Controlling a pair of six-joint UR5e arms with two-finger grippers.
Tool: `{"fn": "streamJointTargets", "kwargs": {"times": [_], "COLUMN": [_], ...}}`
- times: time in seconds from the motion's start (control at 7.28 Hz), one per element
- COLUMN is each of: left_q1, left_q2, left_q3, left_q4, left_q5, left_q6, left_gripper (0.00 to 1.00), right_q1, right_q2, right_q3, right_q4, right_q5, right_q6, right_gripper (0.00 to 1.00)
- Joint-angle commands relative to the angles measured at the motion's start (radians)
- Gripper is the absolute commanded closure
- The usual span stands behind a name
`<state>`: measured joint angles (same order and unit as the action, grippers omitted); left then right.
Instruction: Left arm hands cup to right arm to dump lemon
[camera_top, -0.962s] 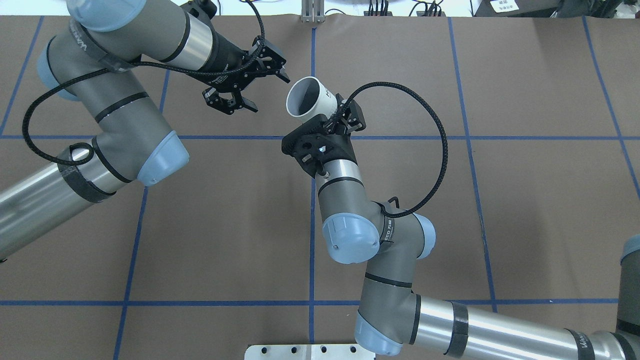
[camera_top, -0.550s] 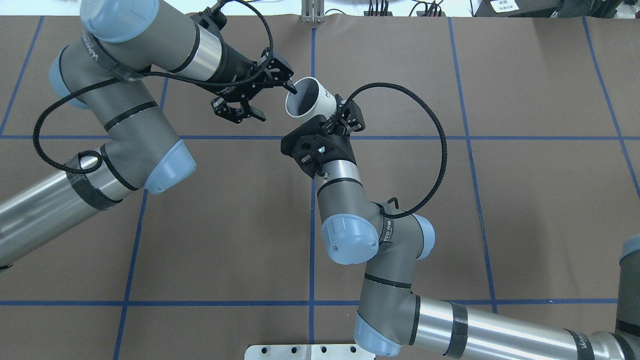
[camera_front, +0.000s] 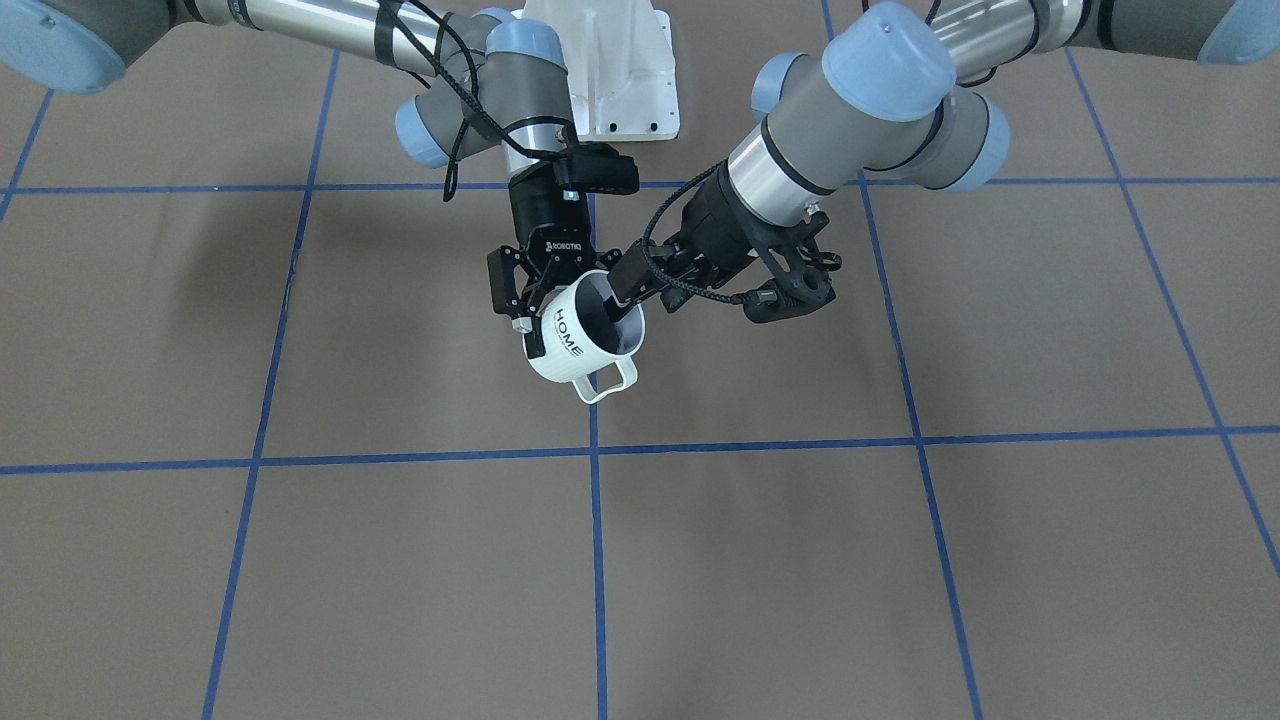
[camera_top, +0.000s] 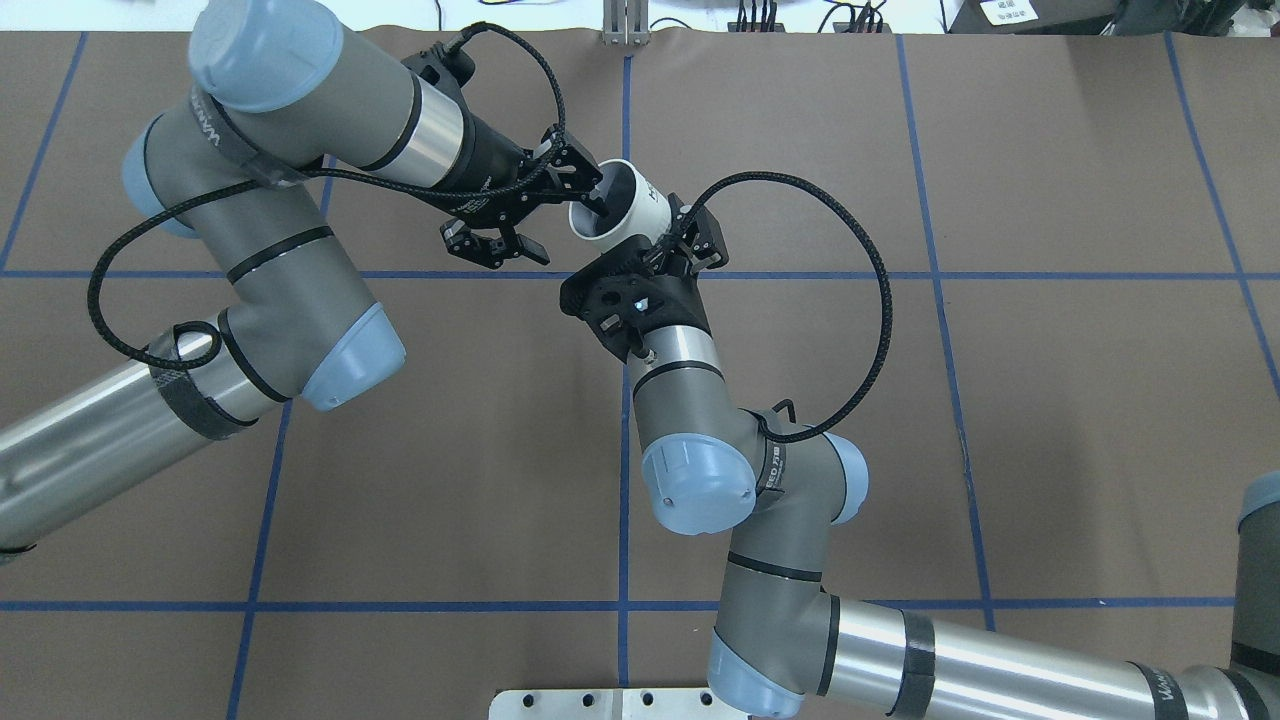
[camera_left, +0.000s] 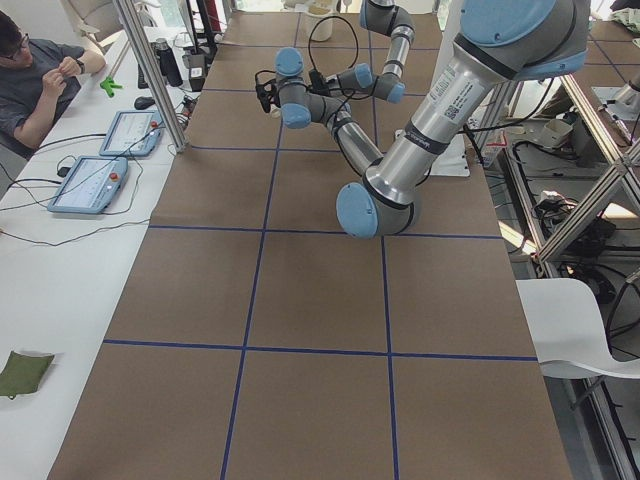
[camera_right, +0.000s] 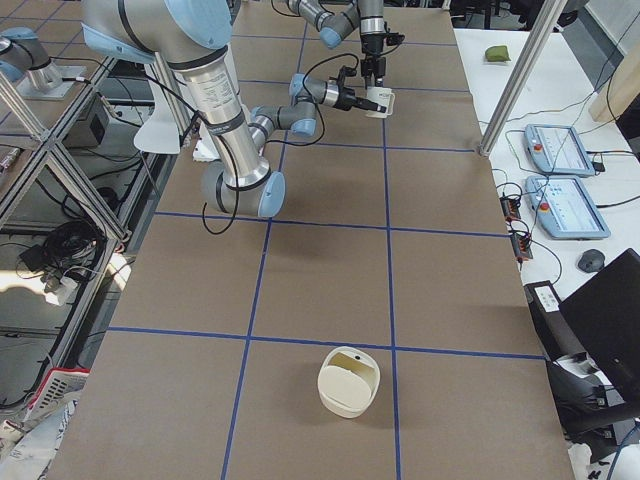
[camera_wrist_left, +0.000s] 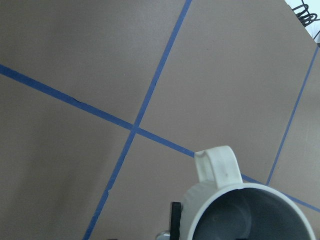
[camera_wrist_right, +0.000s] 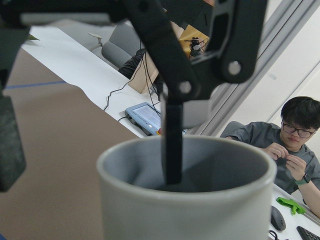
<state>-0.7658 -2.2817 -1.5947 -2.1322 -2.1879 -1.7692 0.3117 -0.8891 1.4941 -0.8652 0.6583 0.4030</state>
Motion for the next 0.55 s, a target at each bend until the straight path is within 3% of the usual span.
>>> {"fn": "streamJointTargets", "kwargs": {"times": [0.0,0.41], "left_q1": [0.002,0.005], "left_q2": [-0.001,-0.001], "left_q3": [0.002,0.009], "left_q4": [0.000,0.001], "left_q5": [0.000,0.000], "left_q6": [-0.001,0.001], "left_gripper": [0.39,0.47], "right_q1": [-0.005,-0.011], "right_q2": [-0.001,0.001], "right_q3": [0.000,0.002], "right_q4": [0.000,0.000], "right_q5": [-0.006,-0.011], "right_q6": [0.000,0.000], "right_gripper": [0.94,0.94]}}
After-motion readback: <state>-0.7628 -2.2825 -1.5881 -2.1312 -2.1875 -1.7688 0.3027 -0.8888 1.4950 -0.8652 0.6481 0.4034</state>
